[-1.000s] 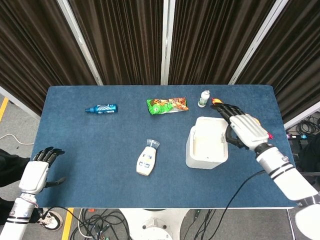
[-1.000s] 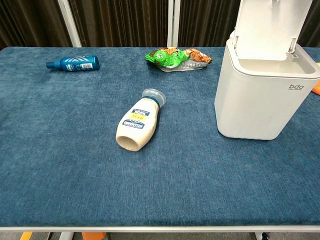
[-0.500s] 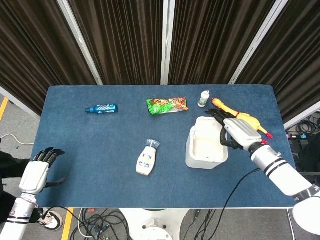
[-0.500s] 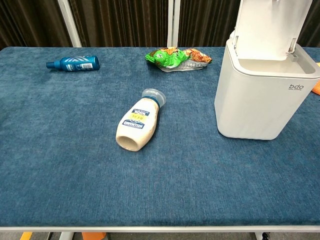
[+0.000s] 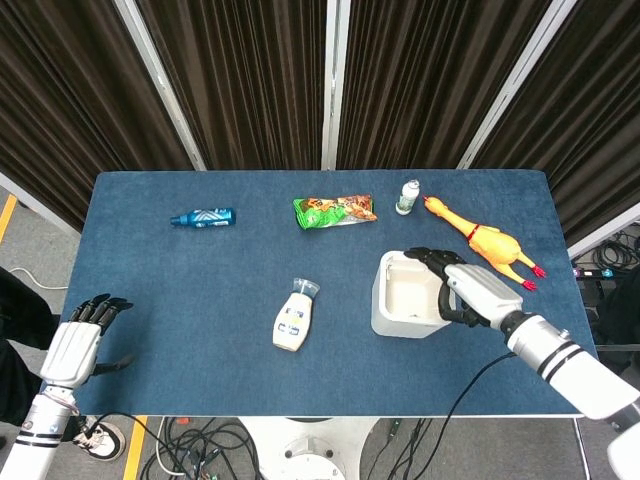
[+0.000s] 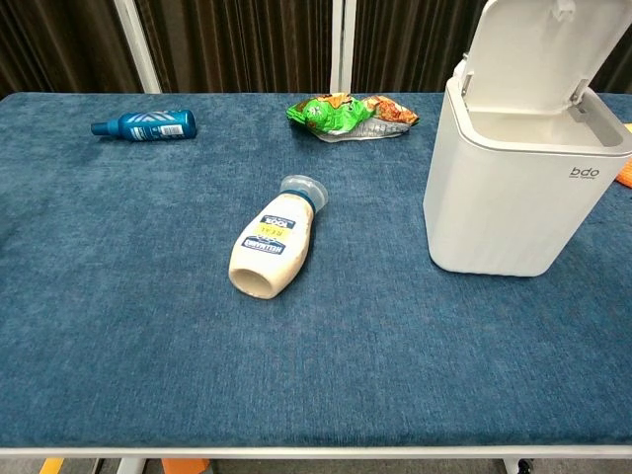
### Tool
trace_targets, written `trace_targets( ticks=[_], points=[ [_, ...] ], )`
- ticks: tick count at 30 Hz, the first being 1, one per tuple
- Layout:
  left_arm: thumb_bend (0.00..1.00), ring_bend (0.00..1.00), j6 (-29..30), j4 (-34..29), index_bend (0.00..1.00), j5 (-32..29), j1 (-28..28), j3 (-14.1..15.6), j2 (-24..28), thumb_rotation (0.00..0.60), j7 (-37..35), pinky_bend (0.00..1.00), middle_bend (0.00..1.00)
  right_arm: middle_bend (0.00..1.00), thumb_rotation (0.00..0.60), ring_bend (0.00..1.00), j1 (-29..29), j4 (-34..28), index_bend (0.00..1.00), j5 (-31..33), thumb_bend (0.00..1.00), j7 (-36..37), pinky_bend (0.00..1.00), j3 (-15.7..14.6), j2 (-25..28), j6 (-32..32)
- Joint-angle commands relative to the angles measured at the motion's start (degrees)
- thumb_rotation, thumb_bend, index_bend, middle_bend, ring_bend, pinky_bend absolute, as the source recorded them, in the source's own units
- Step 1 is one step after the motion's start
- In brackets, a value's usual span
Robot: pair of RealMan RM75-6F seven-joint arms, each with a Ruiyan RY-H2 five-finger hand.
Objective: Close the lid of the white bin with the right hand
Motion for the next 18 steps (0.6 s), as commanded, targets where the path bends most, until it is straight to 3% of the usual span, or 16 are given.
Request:
trace_targets(
  ticks=[1, 12, 18],
  points=[
    [0.0, 0.11, -0.08, -0.11, 0.24, 0.05, -0.08, 0.02, 0.03, 0.6, 0.1, 0.18, 0.21, 0.02, 0.6, 0.0, -2.81, -1.29, 0.0, -6.46, 1.0, 4.33, 0.0, -1.13, 1.24, 1.65],
    [0.0, 0.11, -0.12, -0.53, 0.24, 0.07, -0.11, 0.11, 0.23, 0.6, 0.43, 0.18, 0.21, 0.02, 0.6, 0.0, -3.14, -0.75, 0.0, -21.29, 1.0, 16.49, 0.0, -7.32, 1.67, 2.84],
    [0.0, 0.11, -0.08, -0.34, 0.24, -0.06, -0.04, 0.11, 0.14, 0.6, 0.33, 0.18, 0.21, 0.02, 0.6, 0.0, -0.88, 1.18, 0.0, -24.02, 1.0, 19.71, 0.0, -10.34, 0.34, 1.91]
  ],
)
